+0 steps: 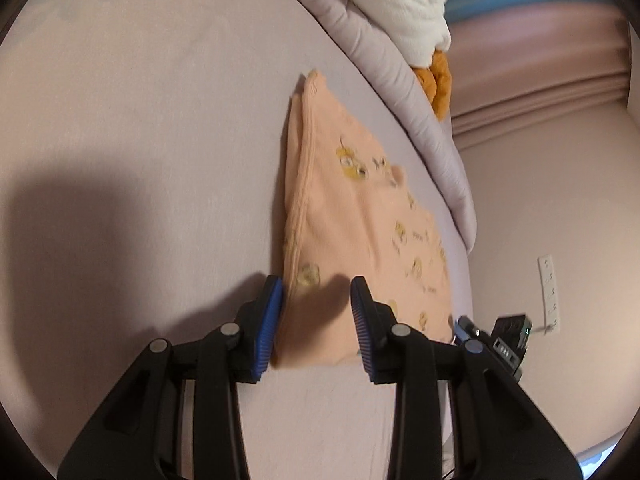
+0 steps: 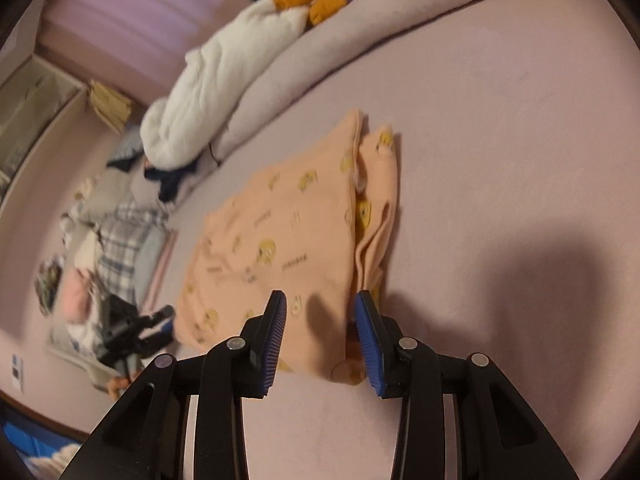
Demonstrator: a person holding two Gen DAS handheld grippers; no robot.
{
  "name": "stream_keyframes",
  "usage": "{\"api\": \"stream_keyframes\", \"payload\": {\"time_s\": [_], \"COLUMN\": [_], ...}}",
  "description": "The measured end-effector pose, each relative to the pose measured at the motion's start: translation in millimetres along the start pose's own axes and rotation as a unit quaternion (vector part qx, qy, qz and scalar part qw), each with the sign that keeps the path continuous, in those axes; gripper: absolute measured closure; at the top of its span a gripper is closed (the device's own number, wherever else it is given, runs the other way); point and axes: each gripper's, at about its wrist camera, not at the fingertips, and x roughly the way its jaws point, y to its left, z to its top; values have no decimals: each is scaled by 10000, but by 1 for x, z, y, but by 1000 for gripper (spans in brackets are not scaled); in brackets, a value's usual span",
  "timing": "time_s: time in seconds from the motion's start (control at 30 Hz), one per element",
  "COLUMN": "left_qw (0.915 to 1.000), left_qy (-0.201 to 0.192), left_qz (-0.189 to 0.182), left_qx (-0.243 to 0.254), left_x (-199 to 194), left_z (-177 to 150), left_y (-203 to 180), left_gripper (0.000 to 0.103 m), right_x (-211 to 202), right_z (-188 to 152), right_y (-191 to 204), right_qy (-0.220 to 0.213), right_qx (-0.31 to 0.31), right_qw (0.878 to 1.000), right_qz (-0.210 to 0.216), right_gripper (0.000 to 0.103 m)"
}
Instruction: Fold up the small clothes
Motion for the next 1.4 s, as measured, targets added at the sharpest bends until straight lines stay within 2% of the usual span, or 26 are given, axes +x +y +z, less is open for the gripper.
{"api": "stream_keyframes", "payload": {"time_s": [0.03, 0.1, 0.13, 0.17, 0.2, 0.33, 0.43, 0.47, 0.67, 0.87, 0.97, 1.07, 1.17, 1.3, 1.33, 1.4], "left_qw": [10000, 9998, 9995, 9991, 9984, 9937, 9923, 9919, 9906, 9853, 9825, 9781, 9721, 9621, 9595, 9597], "left_qy": [41, 62, 48, 57, 60, 231, 303, 316, 385, 185, 190, 370, 601, 966, 1054, 1113], "left_qz": [5, 95, 174, 230, 328, 824, 956, 988, 1092, 1216, 1105, 1007, 958, 1193, 1273, 1193], "left_qx": [42, 151, 249, 345, 446, 723, 726, 738, 735, 1183, 1488, 1785, 2056, 2256, 2283, 2288], "left_x": [1, 2, 2, 4, 7, 12, 16, 17, 10, -2, 6, 28, 55, 86, 90, 89], "left_z": [-3, -5, -8, -6, 0, -1, 2, 5, 8, 10, 6, -3, -14, -26, -29, -31], "left_y": [-1, -4, -7, -11, -16, -19, -14, -14, -11, -36, -57, -78, -91, -91, -88, -83], "left_gripper": [69, 71, 74, 87, 93, 94, 94, 94, 92, 97, 97, 97, 97, 97, 97, 95], "right_x": [4, 6, 6, 5, 4, -3, -14, -16, -1, -20, -17, 11, 58, 106, 114, 133], "right_z": [0, 1, 1, 0, -1, -6, -11, -15, -32, -21, -17, -5, 13, 35, 37, 40], "right_y": [2, 7, 8, 12, 16, 26, 26, 21, 6, 19, 42, 70, 100, 120, 123, 128], "right_qy": [34, 51, 46, 29, 20, -15, -29, 27, 565, 3, -255, -176, -9, 163, 214, 338], "right_qx": [-74, -191, -246, -319, -444, -774, -845, -834, -753, -784, -1085, -1380, -1726, -1887, -1910, -2010], "right_qw": [9999, 9996, 9995, 9993, 9988, 9968, 9962, 9959, 9932, 9895, 9878, 9865, 9812, 9789, 9780, 9736], "right_qz": [-98, -205, -182, -195, -220, -222, -223, -360, -680, -1212, -1085, -865, -862, -766, -808, -1030], "right_gripper": [64, 77, 88, 96, 96, 98, 98, 98, 99, 99, 99, 99, 99, 99, 99, 99]}}
